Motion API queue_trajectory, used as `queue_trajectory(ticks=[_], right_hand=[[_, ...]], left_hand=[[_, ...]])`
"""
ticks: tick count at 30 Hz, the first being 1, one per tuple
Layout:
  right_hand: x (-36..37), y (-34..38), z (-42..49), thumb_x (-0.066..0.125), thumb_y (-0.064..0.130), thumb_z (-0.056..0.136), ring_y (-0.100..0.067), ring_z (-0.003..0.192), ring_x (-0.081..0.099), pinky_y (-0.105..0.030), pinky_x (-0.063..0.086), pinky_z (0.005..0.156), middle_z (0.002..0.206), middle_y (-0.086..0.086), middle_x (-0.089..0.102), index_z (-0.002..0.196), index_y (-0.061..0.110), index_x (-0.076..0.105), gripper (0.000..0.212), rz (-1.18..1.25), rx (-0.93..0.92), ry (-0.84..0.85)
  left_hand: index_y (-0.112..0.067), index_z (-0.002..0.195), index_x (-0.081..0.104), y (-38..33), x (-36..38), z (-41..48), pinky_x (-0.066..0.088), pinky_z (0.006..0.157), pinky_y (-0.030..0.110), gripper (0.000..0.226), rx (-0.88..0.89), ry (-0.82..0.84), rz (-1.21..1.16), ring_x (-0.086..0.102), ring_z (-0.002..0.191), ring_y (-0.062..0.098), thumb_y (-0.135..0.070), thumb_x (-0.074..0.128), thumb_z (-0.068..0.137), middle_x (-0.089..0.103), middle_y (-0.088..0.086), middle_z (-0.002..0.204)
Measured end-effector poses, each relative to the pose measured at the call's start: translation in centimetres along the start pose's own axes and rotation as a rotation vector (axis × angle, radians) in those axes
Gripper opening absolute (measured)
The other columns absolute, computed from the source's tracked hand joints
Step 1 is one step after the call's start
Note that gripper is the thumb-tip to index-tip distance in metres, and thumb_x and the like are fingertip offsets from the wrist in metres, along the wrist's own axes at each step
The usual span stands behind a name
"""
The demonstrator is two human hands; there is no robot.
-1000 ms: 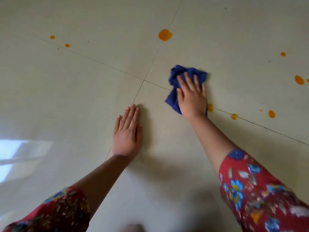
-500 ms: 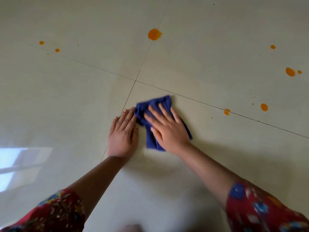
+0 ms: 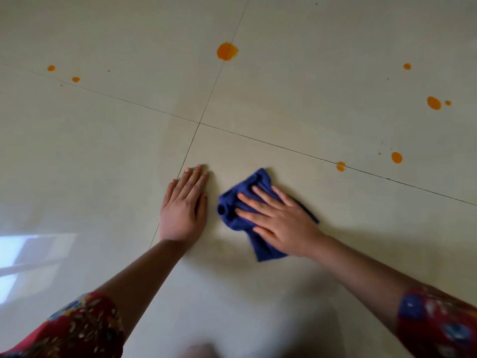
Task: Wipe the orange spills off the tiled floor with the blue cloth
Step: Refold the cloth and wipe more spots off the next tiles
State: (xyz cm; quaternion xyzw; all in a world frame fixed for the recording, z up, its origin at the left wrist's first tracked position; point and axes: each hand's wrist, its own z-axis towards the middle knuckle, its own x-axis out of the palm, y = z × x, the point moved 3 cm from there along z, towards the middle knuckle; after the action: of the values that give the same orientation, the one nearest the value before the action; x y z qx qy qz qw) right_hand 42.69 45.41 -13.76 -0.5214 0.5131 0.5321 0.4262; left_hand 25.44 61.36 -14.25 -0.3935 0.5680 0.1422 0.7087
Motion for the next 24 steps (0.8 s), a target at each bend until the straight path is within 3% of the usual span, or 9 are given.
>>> queue_trajectory(ticks=[4,7,9,12,14,17,20,22,24], right_hand=[[-0.4,-10.3,-2.0,0.023,0.043,0.099,-0.026,0.145,0.026,-0.044,0.012,0.115,0.158,0.001,0.026,0.15,0.032,0.023,0.052,-0.084,0.357,-0.039],[-1.1,-11.5,1.9,0.023,0.045,0.095,-0.028,0.145,0.025,-0.048,0.013,0.115,0.158,0.0,0.027,0.149,0.03,0.029,0.057,0.02,0.658,-0.096],[-0.9,-7.7,4.0,0.025,0.047,0.094,-0.029,0.146,0.023,-0.053,0.018,0.116,0.158,-0.001,0.027,0.149,0.029,0.033,0.058,0.034,0.565,-0.104],[0.0,-2.3,0.1,0.031,0.051,0.098,-0.024,0.148,0.015,-0.047,0.011,0.119,0.16,0.005,0.021,0.149,0.035,0.029,0.054,-0.039,0.03,0.017],[-0.3,-3.7,-3.6,0.033,0.057,0.097,-0.021,0.149,0.013,-0.045,0.007,0.119,0.16,0.008,0.019,0.149,0.04,0.027,0.055,-0.017,-0.084,0.036],[-0.5,-10.1,-5.6,0.021,0.065,0.095,-0.023,0.147,0.019,-0.05,0.013,0.117,0.159,0.007,0.02,0.149,0.048,0.011,0.058,0.0,0.377,-0.046],[-1.4,-13.1,-1.7,0.021,0.074,0.088,-0.023,0.148,0.017,-0.049,0.012,0.117,0.159,0.008,0.022,0.148,0.044,0.023,0.068,0.026,0.765,-0.106],[-1.9,-11.9,2.9,0.024,0.075,0.082,-0.025,0.149,0.013,-0.05,0.01,0.117,0.16,0.007,0.02,0.148,0.041,0.027,0.075,0.047,0.799,-0.111],[-1.7,-8.6,7.0,0.021,0.07,0.084,-0.026,0.149,0.013,-0.053,0.012,0.117,0.16,0.005,0.02,0.148,0.04,0.028,0.072,0.072,0.649,-0.069]], left_hand=[[-0.023,0.144,0.042,-0.3,-0.1,0.1,0.019,0.118,0.036,0.047,0.004,-0.01,-0.008,0.023,0.145,0.012,-0.024,0.037,0.097,0.032,-0.006,0.154],[-0.023,0.144,0.043,-0.3,-0.1,0.0,0.019,0.118,0.036,0.047,-0.005,-0.002,-0.009,0.024,0.145,0.012,-0.025,0.036,0.097,0.032,-0.006,0.154],[-0.023,0.144,0.042,-0.3,-0.2,0.0,0.019,0.118,0.036,0.048,-0.009,0.002,-0.01,0.023,0.145,0.012,-0.026,0.037,0.097,0.032,-0.007,0.154],[-0.024,0.144,0.043,-0.2,-0.1,0.0,0.019,0.118,0.033,0.047,-0.007,0.003,-0.017,0.024,0.145,0.012,-0.026,0.038,0.097,0.032,-0.007,0.154],[-0.024,0.144,0.043,-0.2,-0.1,0.0,0.019,0.118,0.033,0.047,-0.011,-0.008,-0.03,0.024,0.145,0.011,-0.025,0.039,0.097,0.033,-0.007,0.154],[-0.024,0.143,0.043,-0.4,0.0,-0.1,0.02,0.118,0.036,0.048,-0.023,-0.014,-0.033,0.022,0.145,0.01,-0.026,0.038,0.096,0.032,-0.008,0.154],[-0.024,0.142,0.044,-0.5,0.0,0.0,0.021,0.118,0.036,0.048,-0.026,-0.027,-0.036,0.024,0.145,0.01,-0.025,0.039,0.095,0.034,-0.007,0.153],[-0.023,0.142,0.045,-0.5,-0.1,0.1,0.021,0.118,0.034,0.048,-0.019,-0.023,-0.04,0.024,0.144,0.011,-0.024,0.04,0.094,0.034,-0.007,0.153],[-0.023,0.142,0.045,-0.4,-0.2,0.1,0.021,0.118,0.034,0.048,-0.01,-0.02,-0.041,0.025,0.144,0.011,-0.024,0.041,0.094,0.035,-0.006,0.153]])
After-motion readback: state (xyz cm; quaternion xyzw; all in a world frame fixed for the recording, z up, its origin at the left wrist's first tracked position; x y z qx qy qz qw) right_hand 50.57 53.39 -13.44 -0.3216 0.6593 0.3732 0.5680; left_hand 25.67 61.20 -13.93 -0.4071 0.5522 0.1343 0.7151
